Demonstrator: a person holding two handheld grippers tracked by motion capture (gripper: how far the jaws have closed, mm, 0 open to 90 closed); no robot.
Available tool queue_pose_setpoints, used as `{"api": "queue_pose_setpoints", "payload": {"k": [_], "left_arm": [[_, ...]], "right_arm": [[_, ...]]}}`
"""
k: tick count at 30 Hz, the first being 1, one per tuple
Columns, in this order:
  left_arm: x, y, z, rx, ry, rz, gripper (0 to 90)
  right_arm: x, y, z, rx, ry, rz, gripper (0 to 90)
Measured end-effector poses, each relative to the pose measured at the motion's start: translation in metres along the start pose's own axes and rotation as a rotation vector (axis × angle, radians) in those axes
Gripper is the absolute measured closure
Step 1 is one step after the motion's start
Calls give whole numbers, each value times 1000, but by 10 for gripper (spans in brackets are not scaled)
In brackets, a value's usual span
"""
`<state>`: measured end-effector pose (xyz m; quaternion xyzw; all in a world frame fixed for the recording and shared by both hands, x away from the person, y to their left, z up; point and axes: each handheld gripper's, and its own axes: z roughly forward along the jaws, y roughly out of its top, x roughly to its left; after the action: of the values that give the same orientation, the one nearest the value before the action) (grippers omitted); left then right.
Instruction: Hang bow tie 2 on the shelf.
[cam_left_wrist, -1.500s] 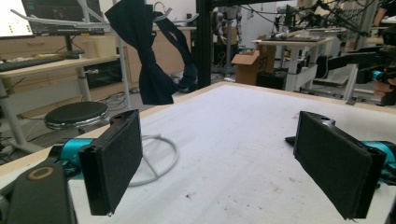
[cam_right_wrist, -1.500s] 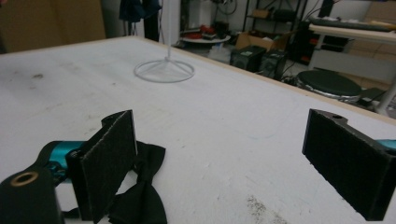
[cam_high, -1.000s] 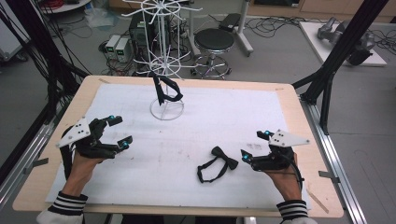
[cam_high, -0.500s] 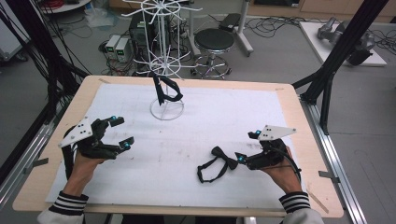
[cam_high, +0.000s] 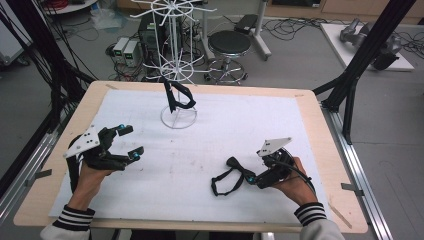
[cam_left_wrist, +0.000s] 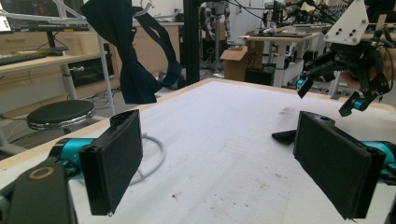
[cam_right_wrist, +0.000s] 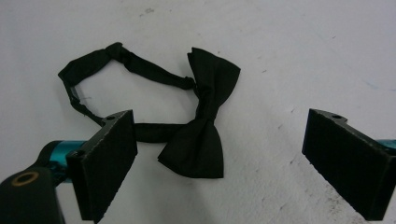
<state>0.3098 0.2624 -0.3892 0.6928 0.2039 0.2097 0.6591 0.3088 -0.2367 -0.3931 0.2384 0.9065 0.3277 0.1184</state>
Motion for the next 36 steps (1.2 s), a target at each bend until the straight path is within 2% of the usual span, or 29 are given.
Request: {"api": "queue_pose_setpoints", "payload": {"k": [3,5,15,18,20,21,25,30,36], "left_arm": [[0,0,0,-2,1,0,162],[0,0,0,-1,2,1,162],[0,1,-1,-9,0,-5,162],[0,1,-1,-8,0,-3,162],[0,1,-1,-7,0,-3,162],[0,1,-1,-7,0,-3,162],[0,1,-1,-10,-2,-5,163],[1,1,-2,-11,4,-5,163],[2,0,-2,-7,3,-4,163]], "right_arm": [[1,0,4,31,5,-2,109],[1,0,6,47,27,-9,147],[2,3,21,127,54,-17,169],[2,4,24,155,57,-14,193],[3,5,26,170,61,-11,248],[3,5,27,173,64,-25,257],[4,7,30,182,56,-32,316],[2,6,32,193,80,-23,330],[2,6,34,223,87,-32,435]]}}
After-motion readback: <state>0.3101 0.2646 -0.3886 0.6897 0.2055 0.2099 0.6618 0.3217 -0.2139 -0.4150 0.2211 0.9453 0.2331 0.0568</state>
